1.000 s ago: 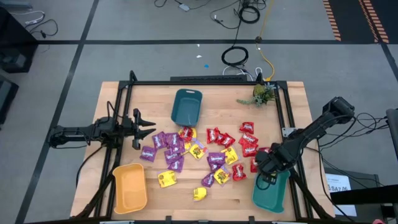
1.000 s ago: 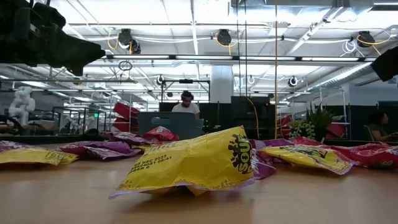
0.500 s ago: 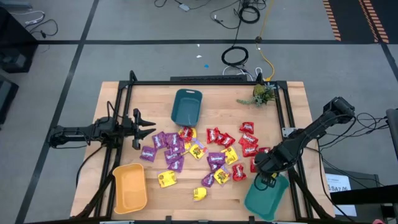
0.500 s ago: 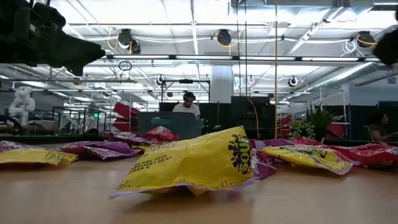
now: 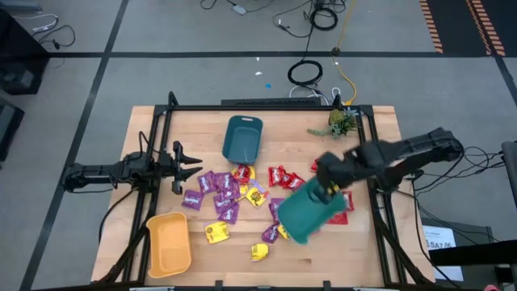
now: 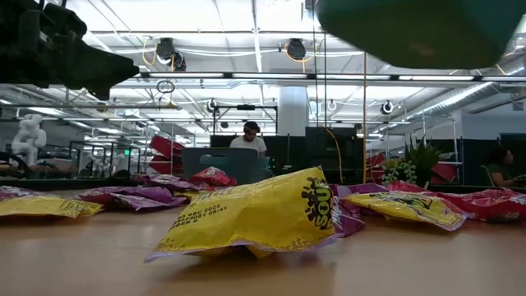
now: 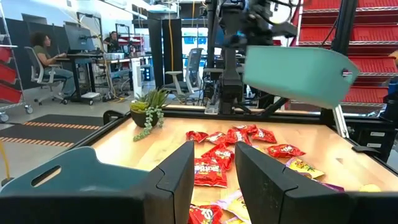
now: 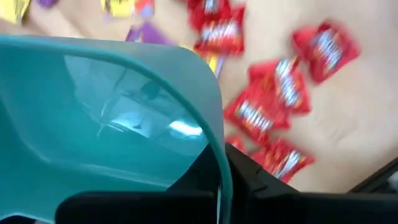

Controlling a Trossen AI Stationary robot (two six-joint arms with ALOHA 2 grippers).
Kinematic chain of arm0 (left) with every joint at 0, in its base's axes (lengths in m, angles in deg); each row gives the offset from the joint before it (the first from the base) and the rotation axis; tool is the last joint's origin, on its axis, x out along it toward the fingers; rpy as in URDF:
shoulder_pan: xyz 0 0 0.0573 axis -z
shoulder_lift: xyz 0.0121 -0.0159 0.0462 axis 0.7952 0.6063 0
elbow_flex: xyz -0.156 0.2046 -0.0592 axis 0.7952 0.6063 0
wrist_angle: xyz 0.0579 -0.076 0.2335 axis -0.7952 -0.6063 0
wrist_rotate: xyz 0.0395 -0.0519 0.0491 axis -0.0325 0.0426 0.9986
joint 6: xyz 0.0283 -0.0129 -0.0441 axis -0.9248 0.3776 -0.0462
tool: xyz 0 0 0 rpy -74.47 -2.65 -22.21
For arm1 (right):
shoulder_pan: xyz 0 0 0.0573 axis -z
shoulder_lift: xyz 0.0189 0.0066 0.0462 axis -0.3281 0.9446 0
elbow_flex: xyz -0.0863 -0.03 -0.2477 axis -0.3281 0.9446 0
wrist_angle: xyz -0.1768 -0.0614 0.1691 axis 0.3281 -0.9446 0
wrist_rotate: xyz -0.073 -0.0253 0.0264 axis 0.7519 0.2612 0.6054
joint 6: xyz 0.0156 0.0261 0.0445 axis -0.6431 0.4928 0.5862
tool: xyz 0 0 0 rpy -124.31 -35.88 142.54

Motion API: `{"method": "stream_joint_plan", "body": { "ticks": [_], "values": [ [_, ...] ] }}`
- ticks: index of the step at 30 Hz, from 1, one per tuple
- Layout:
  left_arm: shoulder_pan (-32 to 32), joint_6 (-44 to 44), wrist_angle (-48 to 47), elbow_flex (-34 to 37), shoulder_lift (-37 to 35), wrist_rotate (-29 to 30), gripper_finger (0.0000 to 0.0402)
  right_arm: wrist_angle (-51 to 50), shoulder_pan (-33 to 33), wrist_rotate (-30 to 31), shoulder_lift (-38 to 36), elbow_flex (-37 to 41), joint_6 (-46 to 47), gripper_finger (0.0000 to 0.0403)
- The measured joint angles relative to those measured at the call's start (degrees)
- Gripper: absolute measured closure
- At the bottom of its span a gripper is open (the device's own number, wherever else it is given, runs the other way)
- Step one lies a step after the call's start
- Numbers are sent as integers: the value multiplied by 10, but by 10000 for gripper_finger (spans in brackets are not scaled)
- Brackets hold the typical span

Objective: Sort candy
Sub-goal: Move the green bin to the top center of the table

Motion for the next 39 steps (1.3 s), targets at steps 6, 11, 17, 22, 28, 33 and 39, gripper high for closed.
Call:
{"method": "stream_joint_plan", "body": {
  "ticks": [6, 11, 17, 22, 28, 33, 39],
  "values": [
    [0, 0, 0, 0, 0, 0, 276, -4, 134, -2, 74, -75, -189, 403],
    [0, 0, 0, 0, 0, 0, 276, -6, 252, -32, 146, -140, -353, 403],
    [0, 0, 0, 0, 0, 0, 276, -8, 371, -37, 240, -228, -531, 403],
    [0, 0, 0, 0, 0, 0, 276, -33, 430, -41, 333, -314, -645, 403],
    [0, 0, 0, 0, 0, 0, 276, -48, 448, 35, 441, -396, -792, 403],
    [0, 0, 0, 0, 0, 0, 276, -21, 453, 44, 519, -436, -864, 403],
    [0, 0, 0, 0, 0, 0, 276, 22, 458, 43, 582, -453, -914, 403]
  ]
}}
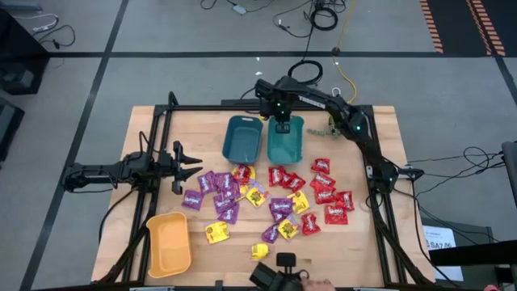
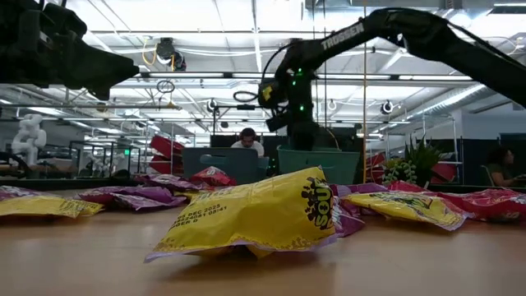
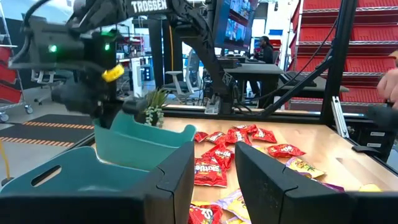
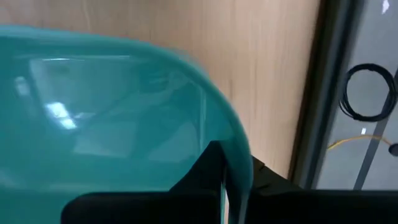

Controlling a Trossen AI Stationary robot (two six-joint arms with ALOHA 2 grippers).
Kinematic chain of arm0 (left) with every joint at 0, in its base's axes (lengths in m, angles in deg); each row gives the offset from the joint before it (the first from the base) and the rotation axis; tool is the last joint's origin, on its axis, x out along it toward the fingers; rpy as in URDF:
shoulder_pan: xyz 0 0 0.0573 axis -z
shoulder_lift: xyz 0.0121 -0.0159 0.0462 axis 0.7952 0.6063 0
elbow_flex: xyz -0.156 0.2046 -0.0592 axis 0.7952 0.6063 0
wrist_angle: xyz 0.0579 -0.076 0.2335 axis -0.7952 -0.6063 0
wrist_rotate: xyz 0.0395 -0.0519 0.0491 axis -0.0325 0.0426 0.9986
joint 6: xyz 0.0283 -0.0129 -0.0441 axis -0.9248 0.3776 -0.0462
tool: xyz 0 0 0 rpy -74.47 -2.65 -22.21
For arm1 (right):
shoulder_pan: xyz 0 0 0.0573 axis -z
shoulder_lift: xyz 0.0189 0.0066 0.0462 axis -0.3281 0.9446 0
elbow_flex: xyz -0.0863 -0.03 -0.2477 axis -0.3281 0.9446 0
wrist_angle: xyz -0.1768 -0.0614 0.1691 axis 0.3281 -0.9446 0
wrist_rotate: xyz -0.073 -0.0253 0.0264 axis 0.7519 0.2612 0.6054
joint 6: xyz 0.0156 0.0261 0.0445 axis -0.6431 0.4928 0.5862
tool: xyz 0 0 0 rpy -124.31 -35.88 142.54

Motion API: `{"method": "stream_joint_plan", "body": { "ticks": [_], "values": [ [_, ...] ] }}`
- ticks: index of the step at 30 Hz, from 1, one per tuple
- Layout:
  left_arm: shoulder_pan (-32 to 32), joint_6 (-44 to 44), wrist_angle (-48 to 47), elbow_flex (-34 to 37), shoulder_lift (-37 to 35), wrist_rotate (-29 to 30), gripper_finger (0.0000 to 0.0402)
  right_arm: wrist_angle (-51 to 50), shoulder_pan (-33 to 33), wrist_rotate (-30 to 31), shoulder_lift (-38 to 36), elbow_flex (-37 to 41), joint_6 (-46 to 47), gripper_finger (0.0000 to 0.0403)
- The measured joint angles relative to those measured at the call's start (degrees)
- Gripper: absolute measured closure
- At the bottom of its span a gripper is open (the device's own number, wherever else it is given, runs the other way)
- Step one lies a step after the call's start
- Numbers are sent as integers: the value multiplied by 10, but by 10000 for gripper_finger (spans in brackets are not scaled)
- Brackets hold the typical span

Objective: Sort candy
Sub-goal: Move the green bin to the top center of the table

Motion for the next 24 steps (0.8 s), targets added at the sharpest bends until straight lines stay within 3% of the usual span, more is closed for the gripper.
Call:
{"method": "stream_joint_plan", "body": {
  "ticks": [14, 24],
  "values": [
    [0, 0, 0, 0, 0, 0, 276, 164, -34, -2, 34, -2, 52, 403],
    [0, 0, 0, 0, 0, 0, 276, 314, -80, -65, 37, -6, 83, 403]
  ]
}}
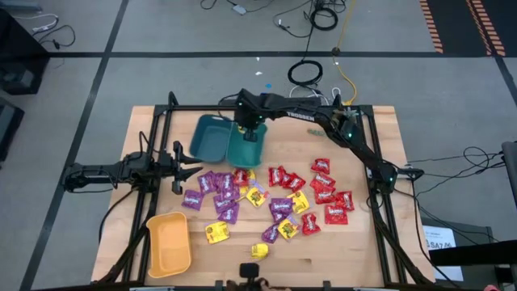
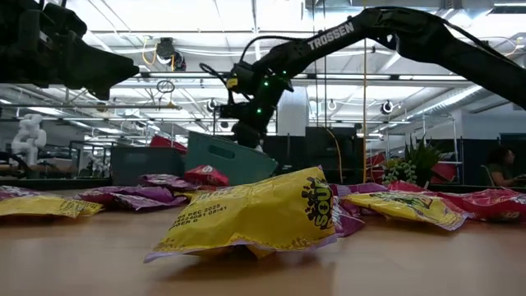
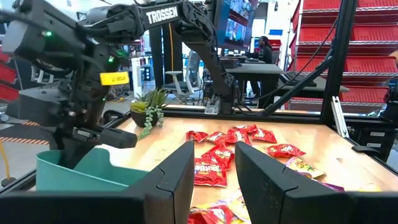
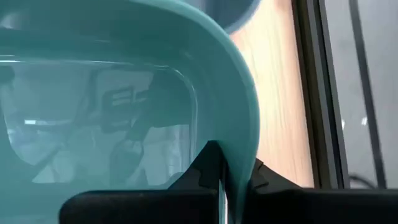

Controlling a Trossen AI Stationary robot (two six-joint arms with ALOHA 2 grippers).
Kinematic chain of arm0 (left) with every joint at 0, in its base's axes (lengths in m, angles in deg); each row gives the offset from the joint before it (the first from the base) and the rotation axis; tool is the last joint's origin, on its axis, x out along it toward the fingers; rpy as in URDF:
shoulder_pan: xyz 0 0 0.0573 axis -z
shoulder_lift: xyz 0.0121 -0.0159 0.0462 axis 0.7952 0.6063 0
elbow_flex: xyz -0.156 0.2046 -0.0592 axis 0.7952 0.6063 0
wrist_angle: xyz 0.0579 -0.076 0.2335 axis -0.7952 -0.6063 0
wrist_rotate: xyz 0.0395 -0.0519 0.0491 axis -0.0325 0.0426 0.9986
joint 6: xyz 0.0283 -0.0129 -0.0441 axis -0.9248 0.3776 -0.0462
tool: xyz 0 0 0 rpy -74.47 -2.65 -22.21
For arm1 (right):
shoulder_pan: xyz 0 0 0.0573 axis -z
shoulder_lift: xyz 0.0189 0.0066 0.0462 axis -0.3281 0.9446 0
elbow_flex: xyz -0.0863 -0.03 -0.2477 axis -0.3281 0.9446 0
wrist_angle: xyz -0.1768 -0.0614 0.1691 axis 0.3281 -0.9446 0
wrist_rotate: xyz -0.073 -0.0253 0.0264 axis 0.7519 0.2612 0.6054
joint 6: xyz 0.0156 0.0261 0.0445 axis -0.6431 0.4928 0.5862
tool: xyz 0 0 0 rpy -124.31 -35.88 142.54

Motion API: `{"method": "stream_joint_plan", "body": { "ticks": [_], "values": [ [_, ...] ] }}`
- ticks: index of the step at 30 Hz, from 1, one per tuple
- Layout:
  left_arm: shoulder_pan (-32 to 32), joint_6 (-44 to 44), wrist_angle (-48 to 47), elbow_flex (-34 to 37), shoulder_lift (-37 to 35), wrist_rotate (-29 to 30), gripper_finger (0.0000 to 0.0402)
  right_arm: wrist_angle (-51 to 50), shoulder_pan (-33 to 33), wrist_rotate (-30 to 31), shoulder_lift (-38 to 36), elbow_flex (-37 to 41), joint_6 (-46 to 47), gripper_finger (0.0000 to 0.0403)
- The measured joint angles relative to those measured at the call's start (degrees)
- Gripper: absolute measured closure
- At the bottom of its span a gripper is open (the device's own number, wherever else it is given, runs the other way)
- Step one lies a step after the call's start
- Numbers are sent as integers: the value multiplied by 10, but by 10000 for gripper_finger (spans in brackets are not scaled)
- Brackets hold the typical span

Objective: Sort candy
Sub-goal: Move the green bin to the top center of the table

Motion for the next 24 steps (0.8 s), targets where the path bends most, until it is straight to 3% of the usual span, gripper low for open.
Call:
{"method": "stream_joint_plan", "body": {
  "ticks": [5, 12, 24],
  "values": [
    [0, 0, 0, 0, 0, 0, 276, -18, -9, 5, 0, 0, -45, 403],
    [0, 0, 0, 0, 0, 0, 276, -47, 16, 8, 0, 0, -16, 403],
    [0, 0, 0, 0, 0, 0, 276, -80, 25, 43, 0, 0, -64, 400]
  ]
}}
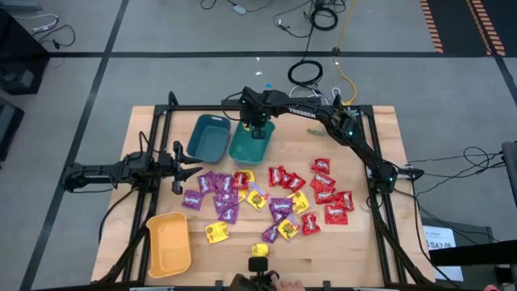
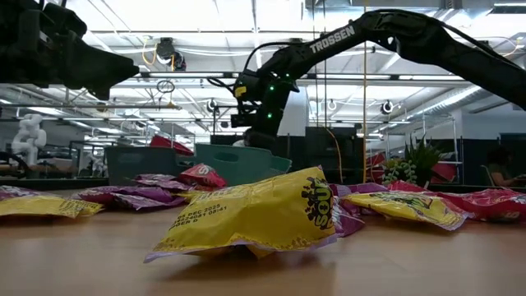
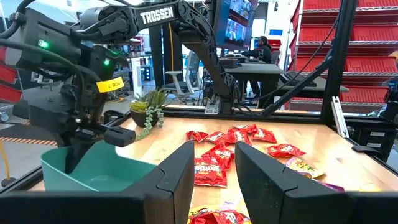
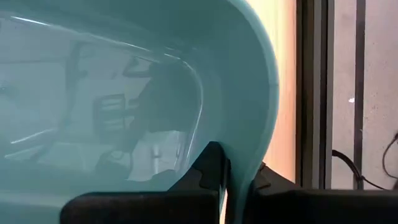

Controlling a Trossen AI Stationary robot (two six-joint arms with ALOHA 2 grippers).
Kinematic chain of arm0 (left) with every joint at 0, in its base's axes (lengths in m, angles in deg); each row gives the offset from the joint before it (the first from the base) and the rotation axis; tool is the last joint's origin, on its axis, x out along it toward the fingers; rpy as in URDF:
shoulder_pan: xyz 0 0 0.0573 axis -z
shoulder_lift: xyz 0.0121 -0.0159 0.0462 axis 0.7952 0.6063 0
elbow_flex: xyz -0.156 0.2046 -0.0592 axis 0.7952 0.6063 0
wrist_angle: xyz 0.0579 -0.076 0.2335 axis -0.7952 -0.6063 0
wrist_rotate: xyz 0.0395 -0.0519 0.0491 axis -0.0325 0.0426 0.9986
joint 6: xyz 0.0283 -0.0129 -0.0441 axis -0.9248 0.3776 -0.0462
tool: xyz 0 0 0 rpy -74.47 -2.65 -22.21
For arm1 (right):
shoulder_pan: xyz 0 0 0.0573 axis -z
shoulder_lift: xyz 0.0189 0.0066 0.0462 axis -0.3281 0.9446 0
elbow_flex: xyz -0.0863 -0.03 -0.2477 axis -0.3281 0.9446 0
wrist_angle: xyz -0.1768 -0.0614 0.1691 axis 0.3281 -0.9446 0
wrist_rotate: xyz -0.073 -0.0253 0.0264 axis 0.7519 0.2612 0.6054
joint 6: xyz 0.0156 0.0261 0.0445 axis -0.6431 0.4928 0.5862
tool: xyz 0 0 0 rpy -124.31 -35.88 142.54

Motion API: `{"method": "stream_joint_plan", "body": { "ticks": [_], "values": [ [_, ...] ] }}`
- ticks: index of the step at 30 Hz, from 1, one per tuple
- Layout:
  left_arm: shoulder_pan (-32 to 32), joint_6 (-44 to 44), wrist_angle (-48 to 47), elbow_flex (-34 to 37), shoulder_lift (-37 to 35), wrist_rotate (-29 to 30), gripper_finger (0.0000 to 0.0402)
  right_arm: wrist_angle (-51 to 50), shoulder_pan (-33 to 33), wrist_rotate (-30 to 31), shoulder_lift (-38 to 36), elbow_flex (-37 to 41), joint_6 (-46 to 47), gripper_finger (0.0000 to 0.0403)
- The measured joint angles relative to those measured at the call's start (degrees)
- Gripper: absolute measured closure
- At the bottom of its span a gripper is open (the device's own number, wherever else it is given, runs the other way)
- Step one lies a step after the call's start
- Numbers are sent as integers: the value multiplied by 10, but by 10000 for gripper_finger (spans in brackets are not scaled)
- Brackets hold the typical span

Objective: Sort candy
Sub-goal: Move the green bin to the top center of the table, then move the yellow bin to the top right of the table

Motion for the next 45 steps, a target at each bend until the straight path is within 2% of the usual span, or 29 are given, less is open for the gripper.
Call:
{"method": "stream_joint_plan", "body": {
  "ticks": [5, 12, 20, 25, 33, 35, 39, 45],
  "values": [
    [0, 0, 0, 0, 0, 0, 276, -7, 0, 13, 0, 0, -14, 370],
    [0, 0, 0, 0, 0, 0, 276, -19, -4, 15, -1, 1, -14, 295],
    [0, 0, 0, 0, 0, 0, 276, -39, -8, 13, -55, 2, 24, 236],
    [0, 0, 0, 0, 0, 0, 276, -119, -9, 13, -119, 2, 146, 228],
    [0, 0, 0, 0, 0, 0, 276, -262, -48, 13, -247, 1, 396, 245],
    [0, 0, 0, 0, 0, 0, 276, -276, -69, 18, -275, 1, 455, 249],
    [0, 0, 0, 0, 0, 0, 276, -282, -134, 72, -313, 1, 581, 255],
    [0, 0, 2, 0, 0, 0, 276, -282, -252, 124, -324, 0, 714, 257]
  ]
}}
